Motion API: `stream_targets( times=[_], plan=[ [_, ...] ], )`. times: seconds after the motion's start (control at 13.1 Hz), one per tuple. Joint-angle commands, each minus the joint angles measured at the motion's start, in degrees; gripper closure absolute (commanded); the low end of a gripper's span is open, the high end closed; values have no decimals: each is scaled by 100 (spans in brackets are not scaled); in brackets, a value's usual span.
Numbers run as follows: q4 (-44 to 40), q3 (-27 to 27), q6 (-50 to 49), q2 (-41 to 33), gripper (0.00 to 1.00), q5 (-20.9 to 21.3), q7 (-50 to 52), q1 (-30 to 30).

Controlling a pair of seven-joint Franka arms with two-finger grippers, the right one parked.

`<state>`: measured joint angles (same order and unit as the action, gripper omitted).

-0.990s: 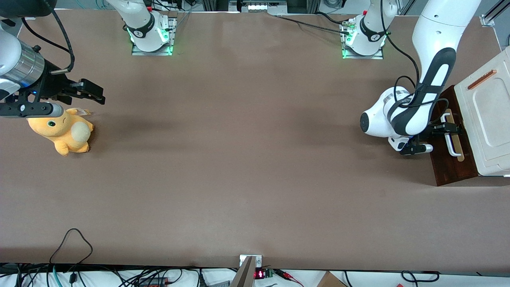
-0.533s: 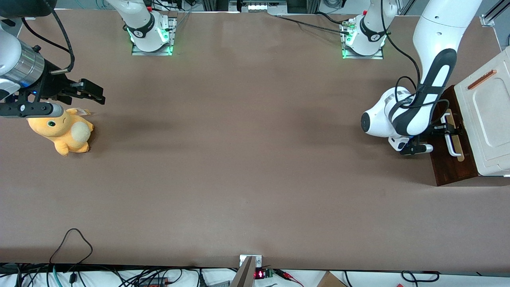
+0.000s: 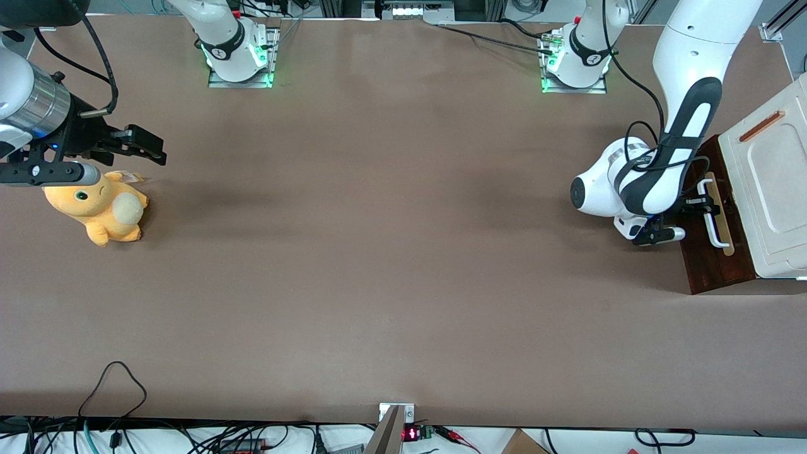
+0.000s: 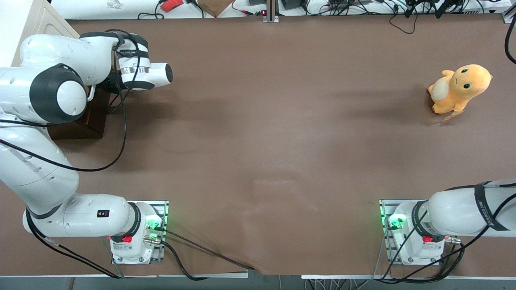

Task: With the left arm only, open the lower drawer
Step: 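Close the left gripper around the white bar handle, then pull the handle outward from the cabinet with the left gripper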

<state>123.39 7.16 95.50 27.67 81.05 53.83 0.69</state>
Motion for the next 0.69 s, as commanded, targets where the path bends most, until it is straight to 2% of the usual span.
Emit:
stream_targets(
  times=[0.0, 0.15, 0.38, 0.61],
  plan=[
    [89, -30, 92, -43, 99, 139, -109, -121],
    [72, 75, 92, -95, 100, 130, -267, -209],
    [72, 531, 39, -174, 100, 34, -285, -358],
    [72, 892, -40, -218, 100, -335, -276, -394]
  ],
)
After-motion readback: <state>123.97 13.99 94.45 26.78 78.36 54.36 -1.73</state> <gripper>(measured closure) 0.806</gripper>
